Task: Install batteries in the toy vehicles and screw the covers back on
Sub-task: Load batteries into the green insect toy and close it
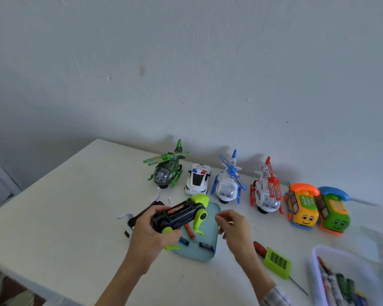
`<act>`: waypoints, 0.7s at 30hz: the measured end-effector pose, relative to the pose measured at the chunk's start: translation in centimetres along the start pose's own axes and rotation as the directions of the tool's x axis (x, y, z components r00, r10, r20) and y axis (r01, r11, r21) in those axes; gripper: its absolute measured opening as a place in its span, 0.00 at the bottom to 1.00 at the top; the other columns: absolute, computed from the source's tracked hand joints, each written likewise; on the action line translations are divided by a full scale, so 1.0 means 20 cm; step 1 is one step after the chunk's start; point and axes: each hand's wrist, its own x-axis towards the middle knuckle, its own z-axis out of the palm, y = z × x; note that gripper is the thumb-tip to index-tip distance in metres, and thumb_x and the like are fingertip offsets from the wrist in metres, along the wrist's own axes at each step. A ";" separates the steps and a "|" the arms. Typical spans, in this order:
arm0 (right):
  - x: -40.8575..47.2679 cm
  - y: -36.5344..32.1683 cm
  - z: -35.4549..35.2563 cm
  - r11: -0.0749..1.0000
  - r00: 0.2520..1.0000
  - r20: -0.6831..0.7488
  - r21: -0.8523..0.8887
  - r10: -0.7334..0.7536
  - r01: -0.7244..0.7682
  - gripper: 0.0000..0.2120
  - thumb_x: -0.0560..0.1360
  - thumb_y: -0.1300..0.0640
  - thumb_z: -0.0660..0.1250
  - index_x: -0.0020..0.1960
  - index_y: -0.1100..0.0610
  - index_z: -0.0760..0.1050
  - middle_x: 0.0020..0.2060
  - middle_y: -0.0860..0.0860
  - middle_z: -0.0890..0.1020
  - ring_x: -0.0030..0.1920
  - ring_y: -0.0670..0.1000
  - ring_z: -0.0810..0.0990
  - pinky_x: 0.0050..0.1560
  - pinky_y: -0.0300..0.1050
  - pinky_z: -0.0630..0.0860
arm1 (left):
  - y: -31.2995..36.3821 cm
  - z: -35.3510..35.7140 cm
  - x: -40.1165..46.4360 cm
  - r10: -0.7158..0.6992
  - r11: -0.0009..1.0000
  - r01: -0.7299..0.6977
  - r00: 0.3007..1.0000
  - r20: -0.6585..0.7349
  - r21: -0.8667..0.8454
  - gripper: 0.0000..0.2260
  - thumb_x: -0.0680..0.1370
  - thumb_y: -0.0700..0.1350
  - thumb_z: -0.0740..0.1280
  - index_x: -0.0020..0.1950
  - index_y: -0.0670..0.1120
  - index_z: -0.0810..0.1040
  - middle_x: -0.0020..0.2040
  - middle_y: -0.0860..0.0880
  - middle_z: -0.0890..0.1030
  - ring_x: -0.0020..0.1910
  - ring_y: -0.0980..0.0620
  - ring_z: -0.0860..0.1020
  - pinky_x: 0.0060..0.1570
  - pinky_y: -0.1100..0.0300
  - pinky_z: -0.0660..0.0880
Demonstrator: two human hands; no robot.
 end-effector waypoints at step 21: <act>-0.16 0.02 -0.39 0.877 0.978 -0.209 0.469 -0.003 0.103 0.01 0.73 0.63 0.70 0.44 0.61 0.80 0.30 0.55 0.80 0.29 0.49 0.71 0.29 0.42 0.66 | -0.04 0.35 -0.07 0.036 0.944 -0.071 0.993 0.115 0.321 0.22 0.54 0.46 0.75 0.47 0.52 0.80 0.43 0.53 0.84 0.42 0.56 0.82 0.45 0.59 0.78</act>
